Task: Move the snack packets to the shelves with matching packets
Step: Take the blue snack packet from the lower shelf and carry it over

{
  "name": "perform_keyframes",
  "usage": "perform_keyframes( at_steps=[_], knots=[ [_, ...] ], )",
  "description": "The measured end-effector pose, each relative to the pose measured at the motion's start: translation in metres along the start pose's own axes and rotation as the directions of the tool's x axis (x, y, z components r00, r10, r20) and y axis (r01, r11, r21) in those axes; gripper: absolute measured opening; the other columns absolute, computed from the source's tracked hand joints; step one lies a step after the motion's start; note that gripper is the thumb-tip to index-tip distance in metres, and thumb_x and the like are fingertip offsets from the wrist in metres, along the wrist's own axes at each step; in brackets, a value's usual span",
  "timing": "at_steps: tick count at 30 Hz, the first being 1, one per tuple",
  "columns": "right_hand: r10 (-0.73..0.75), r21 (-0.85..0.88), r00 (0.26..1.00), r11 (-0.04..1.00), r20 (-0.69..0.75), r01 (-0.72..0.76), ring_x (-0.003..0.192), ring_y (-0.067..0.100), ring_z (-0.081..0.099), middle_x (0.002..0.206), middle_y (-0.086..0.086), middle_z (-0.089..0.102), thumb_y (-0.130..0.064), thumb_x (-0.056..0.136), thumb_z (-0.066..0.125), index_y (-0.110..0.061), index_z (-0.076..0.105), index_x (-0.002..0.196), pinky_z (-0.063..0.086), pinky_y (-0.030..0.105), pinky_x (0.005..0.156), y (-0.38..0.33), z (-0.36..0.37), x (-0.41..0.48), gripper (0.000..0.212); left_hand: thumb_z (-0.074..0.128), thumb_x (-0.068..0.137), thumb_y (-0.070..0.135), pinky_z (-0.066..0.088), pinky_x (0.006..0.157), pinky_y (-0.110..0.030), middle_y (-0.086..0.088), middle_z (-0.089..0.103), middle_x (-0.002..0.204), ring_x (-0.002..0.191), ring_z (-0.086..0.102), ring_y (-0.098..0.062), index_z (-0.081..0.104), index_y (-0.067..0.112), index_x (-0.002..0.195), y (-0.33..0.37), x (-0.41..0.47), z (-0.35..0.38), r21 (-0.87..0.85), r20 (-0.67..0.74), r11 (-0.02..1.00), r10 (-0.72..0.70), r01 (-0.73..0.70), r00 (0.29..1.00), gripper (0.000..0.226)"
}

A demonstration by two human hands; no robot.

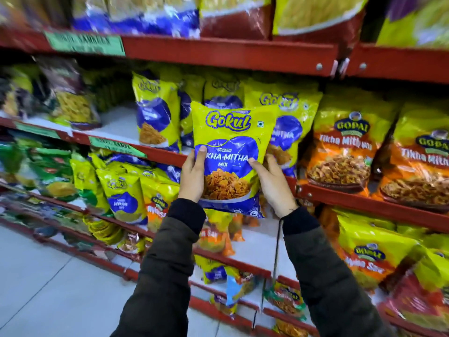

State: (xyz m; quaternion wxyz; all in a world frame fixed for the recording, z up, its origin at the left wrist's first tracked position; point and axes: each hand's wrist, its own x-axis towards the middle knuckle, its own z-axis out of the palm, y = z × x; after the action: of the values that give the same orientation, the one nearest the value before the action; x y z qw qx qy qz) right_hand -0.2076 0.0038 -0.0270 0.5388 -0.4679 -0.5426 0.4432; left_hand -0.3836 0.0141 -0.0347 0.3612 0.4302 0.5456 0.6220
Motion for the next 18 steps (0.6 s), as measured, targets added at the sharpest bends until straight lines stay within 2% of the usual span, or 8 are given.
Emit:
perform_keyframes(
  at_steps=[2, 6, 8, 11, 15, 18],
  knots=[
    [-0.088, -0.017, 0.996, 0.996, -0.019, 0.088, 0.125, 0.021, 0.062, 0.127, -0.005, 0.069, -0.044, 0.086, 0.06, -0.031, 0.06, 0.122, 0.043, 0.051, 0.113, -0.021, 0.021, 0.024, 0.038, 0.047, 0.095, 0.05, 0.018, 0.104, -0.018, -0.002, 0.032, 0.158, 0.142, 0.03, -0.011, 0.033, 0.013, 0.15, 0.019, 0.032, -0.008, -0.014, -0.011, 0.999, 0.044, -0.044, 0.999, 0.067],
    [-0.18, -0.085, 0.981, 0.981, -0.076, 0.174, 0.139, 0.022, 0.049, 0.146, -0.002, 0.057, -0.046, 0.091, 0.057, -0.02, 0.048, 0.143, 0.035, 0.048, 0.119, -0.037, 0.054, 0.075, 0.059, 0.048, 0.095, 0.051, 0.022, 0.117, -0.028, 0.0, 0.032, 0.158, 0.141, 0.033, -0.011, 0.031, 0.016, 0.15, 0.04, 0.088, -0.018, -0.103, 0.01, 0.989, 0.106, -0.104, 0.994, 0.067],
    [-0.206, -0.102, 0.973, 0.975, -0.103, 0.195, 0.141, 0.024, 0.046, 0.149, 0.002, 0.054, -0.041, 0.095, 0.056, -0.017, 0.044, 0.147, 0.034, 0.049, 0.119, -0.036, 0.069, 0.095, 0.058, 0.047, 0.096, 0.05, 0.02, 0.12, -0.03, 0.001, 0.029, 0.16, 0.145, 0.028, -0.011, 0.028, 0.016, 0.151, 0.039, 0.113, -0.02, -0.13, 0.029, 0.984, 0.124, -0.119, 0.992, 0.068],
    [-0.26, -0.117, 0.953, 0.963, -0.158, 0.243, 0.135, 0.025, 0.051, 0.143, 0.003, 0.058, -0.032, 0.097, 0.056, -0.018, 0.05, 0.138, 0.036, 0.05, 0.117, -0.024, 0.086, 0.115, 0.043, 0.046, 0.095, 0.052, 0.02, 0.111, -0.023, 0.004, 0.027, 0.16, 0.139, 0.026, -0.002, 0.023, 0.02, 0.153, 0.026, 0.148, -0.022, -0.121, 0.091, 0.984, 0.144, -0.133, 0.985, 0.07],
    [-0.208, -0.154, 0.957, 0.972, -0.203, 0.179, 0.135, 0.026, 0.05, 0.145, 0.007, 0.056, -0.026, 0.101, 0.053, -0.013, 0.047, 0.142, 0.035, 0.047, 0.118, 0.004, 0.097, 0.133, 0.044, 0.045, 0.093, 0.057, 0.018, 0.12, -0.036, 0.007, 0.023, 0.161, 0.146, 0.023, -0.009, 0.017, 0.024, 0.154, -0.007, 0.177, -0.02, -0.095, 0.214, 0.995, 0.033, -0.013, 0.976, 0.075],
    [-0.12, -0.165, 0.968, 0.983, -0.223, 0.084, 0.141, 0.024, 0.047, 0.15, 0.006, 0.053, -0.029, 0.102, 0.049, -0.011, 0.041, 0.149, 0.033, 0.038, 0.119, 0.022, 0.101, 0.138, 0.051, 0.045, 0.094, 0.055, 0.02, 0.121, -0.036, 0.002, 0.031, 0.159, 0.146, 0.029, -0.014, 0.027, 0.019, 0.152, -0.027, 0.19, -0.016, -0.074, 0.278, 0.997, -0.006, 0.027, 0.961, 0.071]
  ],
)
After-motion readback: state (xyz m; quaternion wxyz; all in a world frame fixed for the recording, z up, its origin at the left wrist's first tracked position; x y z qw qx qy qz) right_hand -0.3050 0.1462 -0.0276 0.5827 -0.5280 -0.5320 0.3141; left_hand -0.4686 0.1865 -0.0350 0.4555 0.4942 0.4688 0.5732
